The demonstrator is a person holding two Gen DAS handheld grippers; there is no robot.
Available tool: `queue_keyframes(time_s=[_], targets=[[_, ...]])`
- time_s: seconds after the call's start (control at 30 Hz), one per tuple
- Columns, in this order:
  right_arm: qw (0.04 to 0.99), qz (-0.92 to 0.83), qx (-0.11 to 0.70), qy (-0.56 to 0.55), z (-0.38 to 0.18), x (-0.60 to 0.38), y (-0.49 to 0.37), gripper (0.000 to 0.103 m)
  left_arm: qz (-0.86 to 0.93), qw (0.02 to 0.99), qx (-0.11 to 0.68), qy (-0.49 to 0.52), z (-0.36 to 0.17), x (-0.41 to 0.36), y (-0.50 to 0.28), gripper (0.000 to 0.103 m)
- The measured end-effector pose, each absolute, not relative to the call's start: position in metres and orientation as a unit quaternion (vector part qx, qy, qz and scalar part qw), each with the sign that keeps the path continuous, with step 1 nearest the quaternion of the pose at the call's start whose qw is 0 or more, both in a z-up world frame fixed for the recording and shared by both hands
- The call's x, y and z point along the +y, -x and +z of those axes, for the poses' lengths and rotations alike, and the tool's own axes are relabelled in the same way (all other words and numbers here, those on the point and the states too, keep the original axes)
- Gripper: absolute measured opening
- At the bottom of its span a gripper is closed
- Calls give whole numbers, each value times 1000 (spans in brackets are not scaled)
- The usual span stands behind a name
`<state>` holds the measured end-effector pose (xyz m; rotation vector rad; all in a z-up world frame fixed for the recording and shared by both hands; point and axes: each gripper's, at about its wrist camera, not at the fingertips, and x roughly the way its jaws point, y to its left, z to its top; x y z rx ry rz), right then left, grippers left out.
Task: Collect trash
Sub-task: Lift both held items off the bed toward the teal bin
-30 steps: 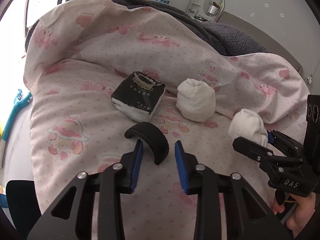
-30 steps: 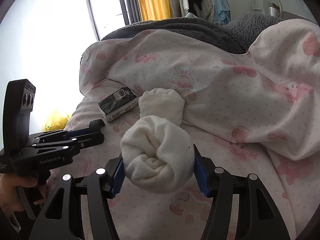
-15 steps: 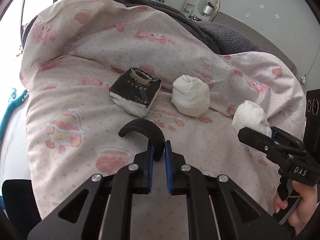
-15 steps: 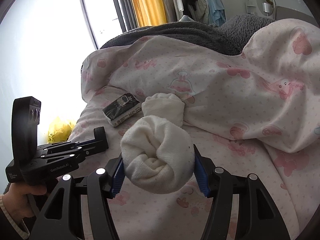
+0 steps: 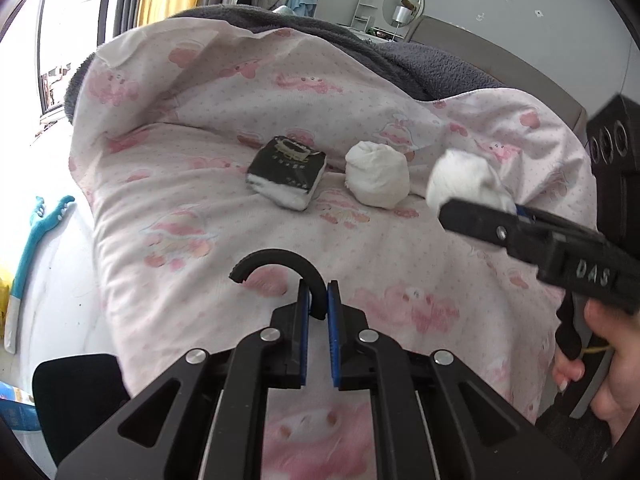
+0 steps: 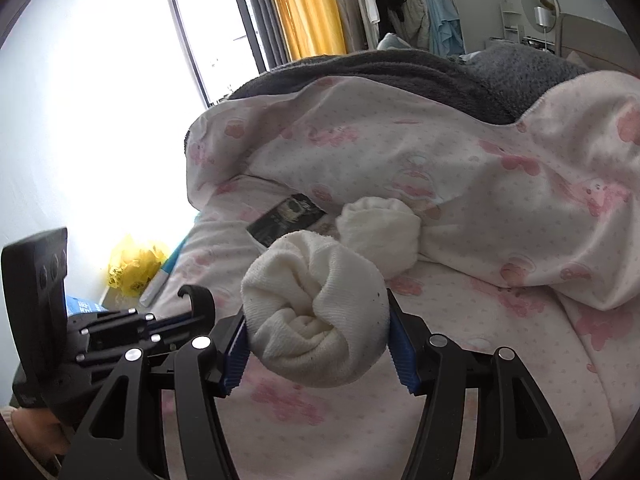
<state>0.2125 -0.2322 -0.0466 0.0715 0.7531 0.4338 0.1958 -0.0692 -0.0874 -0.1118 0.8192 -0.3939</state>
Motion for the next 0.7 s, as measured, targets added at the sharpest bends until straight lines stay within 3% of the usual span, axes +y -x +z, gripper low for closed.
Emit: queue_keyframes(time_s=[0.7], targets=[[892,287,349,14,-20,-90,-206,61,-107,896,426,61,-103,43,-160,10]])
